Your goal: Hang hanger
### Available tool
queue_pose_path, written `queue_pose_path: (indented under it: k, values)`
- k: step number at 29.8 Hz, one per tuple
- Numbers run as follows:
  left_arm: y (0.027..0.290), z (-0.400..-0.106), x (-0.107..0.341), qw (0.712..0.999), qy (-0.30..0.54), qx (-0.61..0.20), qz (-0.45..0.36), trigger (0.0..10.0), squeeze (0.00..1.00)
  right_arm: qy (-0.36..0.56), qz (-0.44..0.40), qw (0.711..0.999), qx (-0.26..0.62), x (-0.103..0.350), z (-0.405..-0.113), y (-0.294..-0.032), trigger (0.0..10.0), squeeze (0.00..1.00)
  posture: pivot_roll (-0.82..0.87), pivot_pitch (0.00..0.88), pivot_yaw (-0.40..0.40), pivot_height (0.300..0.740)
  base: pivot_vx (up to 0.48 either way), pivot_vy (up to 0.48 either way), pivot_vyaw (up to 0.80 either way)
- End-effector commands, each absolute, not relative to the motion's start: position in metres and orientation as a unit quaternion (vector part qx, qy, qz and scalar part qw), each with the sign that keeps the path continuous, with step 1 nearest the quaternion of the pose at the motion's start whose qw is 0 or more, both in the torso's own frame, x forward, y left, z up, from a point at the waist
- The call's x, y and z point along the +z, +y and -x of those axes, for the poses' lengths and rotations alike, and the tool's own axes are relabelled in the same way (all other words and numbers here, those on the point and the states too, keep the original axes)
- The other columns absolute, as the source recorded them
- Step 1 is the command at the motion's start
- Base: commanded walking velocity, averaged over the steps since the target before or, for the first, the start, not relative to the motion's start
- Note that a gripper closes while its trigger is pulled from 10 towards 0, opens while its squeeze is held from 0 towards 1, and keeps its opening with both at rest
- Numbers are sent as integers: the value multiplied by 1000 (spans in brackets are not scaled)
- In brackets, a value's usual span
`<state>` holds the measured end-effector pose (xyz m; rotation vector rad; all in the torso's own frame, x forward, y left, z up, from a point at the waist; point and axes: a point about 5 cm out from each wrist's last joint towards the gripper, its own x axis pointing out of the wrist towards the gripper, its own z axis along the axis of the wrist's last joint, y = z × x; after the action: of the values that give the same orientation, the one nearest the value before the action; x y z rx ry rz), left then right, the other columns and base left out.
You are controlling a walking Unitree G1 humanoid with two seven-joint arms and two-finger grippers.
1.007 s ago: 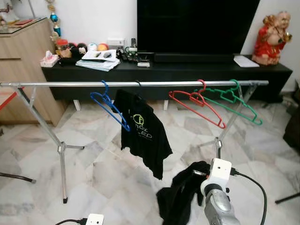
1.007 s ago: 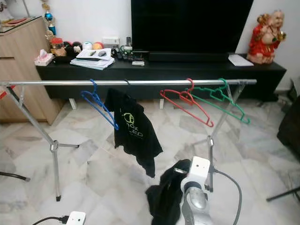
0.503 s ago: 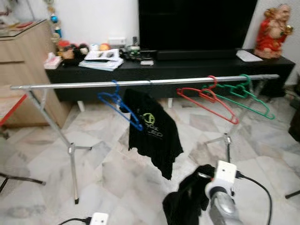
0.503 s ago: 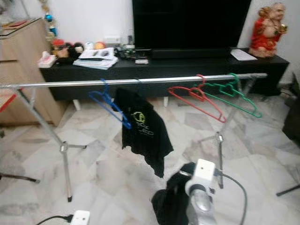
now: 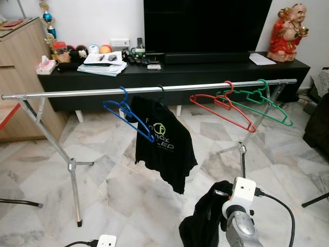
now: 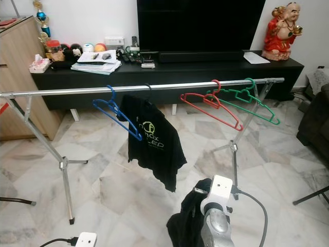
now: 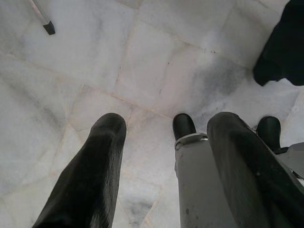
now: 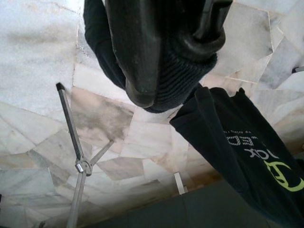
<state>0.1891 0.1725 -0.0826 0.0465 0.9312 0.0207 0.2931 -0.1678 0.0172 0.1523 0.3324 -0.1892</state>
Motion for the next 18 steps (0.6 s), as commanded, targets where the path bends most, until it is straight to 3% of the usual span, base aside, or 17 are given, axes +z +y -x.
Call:
queue_pose_path:
  k: [1,11,13,18]
  values:
    - [175,-187,-83,893,450,21,-15,10000,0,156,-73,981,-89,20,-296,-165,10000,0,-26,0,28,740,0,0,0]
    - [175,-187,-83,893,448,30,-4,10000,0,157,-59,982,-91,18,-296,-166,10000,0,-28,0,32,740,0,0,0]
    - [176,-187,-83,894,446,33,-4,10000,0,130,-23,986,-99,24,-296,-169,10000,0,-26,0,32,740,0,0,0]
    - [176,-187,-83,896,442,43,2,10000,0,96,-27,988,-119,34,-298,-172,10000,0,-26,0,31,740,0,0,0]
